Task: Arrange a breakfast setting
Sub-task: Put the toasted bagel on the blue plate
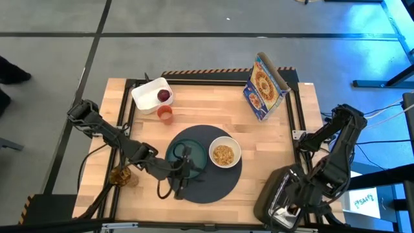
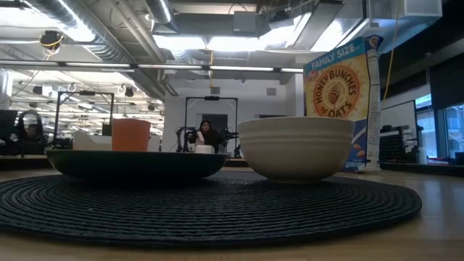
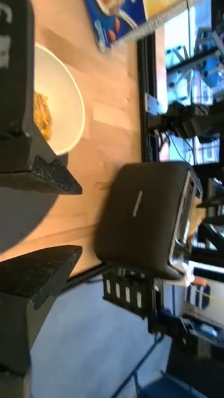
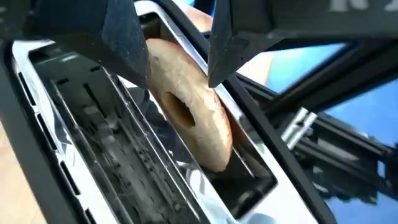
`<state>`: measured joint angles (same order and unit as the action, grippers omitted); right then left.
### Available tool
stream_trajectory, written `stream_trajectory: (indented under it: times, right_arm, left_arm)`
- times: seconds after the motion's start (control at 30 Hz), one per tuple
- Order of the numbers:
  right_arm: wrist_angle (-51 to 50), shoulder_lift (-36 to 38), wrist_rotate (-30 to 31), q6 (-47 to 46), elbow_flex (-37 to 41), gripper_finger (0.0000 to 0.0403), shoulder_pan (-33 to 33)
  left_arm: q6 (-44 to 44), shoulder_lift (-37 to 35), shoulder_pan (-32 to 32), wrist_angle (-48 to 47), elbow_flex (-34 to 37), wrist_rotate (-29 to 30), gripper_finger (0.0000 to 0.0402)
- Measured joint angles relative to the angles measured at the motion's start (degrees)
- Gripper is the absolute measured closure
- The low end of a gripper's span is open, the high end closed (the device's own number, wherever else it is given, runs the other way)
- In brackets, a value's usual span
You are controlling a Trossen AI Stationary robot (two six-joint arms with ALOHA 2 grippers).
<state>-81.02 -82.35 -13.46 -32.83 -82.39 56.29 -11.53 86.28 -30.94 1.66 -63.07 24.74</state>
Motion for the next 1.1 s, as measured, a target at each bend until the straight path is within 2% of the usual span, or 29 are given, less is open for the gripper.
stream_trajectory:
  times: [0.17,0.33,0.53,0.77,0.97,1.1]
  right_arm:
    - [-0.4,0.0,-4.2,0.3,1.8,0.0256,0.0]
    - [-0.2,0.0,-4.1,0.9,1.9,0.0269,0.0]
    - [-0.1,0.0,-0.7,2.1,1.9,0.0326,0.0]
    - [-0.1,0.0,-1.8,1.8,1.9,0.0394,0.0]
    - [-0.2,0.0,-4.5,1.1,1.2,0.0396,-0.1]
    - [-1.9,0.0,-4.8,1.1,-2.0,0.0398,-0.1]
  left_arm:
    - [0.0,0.0,0.0,-0.7,0.0,0.6,0.0257]
    - [0.1,0.0,0.2,-1.3,0.0,1.2,0.0257]
    - [0.1,0.0,0.8,-1.3,0.0,1.8,0.0256]
    - [0.1,0.0,1.4,-1.3,0.0,1.8,0.0256]
    - [1.6,0.0,1.4,-1.3,0.0,1.8,0.0256]
    - [1.6,0.0,1.4,-1.2,0.0,1.8,0.0256]
